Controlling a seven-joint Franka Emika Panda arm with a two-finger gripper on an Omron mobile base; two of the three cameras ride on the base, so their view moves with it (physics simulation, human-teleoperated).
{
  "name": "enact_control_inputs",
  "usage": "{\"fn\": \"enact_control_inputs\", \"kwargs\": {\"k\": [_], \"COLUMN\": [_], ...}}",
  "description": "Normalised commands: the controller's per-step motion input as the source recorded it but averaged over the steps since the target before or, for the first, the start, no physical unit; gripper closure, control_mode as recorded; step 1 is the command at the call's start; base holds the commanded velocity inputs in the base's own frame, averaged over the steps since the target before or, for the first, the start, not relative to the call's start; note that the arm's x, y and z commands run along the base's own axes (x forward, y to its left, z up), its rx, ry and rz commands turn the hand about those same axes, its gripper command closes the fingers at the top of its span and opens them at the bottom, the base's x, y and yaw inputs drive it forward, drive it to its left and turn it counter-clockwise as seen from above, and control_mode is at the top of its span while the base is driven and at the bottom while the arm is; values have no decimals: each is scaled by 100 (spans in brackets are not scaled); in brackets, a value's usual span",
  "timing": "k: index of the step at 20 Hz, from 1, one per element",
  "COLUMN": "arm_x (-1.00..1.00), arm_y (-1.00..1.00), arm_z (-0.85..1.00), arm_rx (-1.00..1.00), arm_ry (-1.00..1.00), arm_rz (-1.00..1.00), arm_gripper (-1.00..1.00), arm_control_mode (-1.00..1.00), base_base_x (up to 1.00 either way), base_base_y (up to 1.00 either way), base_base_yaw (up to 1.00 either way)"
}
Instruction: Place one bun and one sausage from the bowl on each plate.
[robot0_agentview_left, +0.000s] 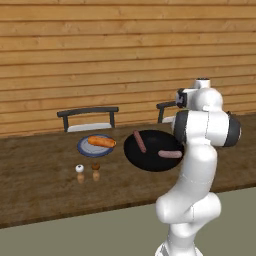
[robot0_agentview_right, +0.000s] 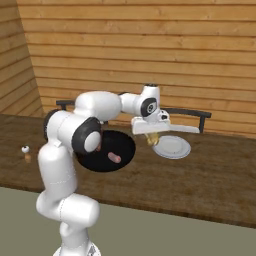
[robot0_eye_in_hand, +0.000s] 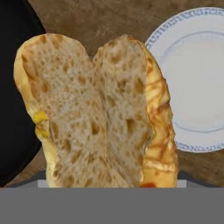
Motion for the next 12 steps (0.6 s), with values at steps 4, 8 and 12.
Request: {"fn": "enact_control_inputs", "kwargs": {"k": [4,8,12], "arm_x": [20,48,46], "arm_y": [-38,-31,-38], "arm_z": [-34,-32,-37], "arm_rx": [0,0,0], "arm_ry": [7,17,18], "arm_rz": [0,0,0], "arm_gripper": [100,100,100], "arm_control_mode": [-100,-100,-100], "base_base_x": [0,0,0], "base_base_y": [0,0,0], "base_base_yaw": [0,0,0]}}
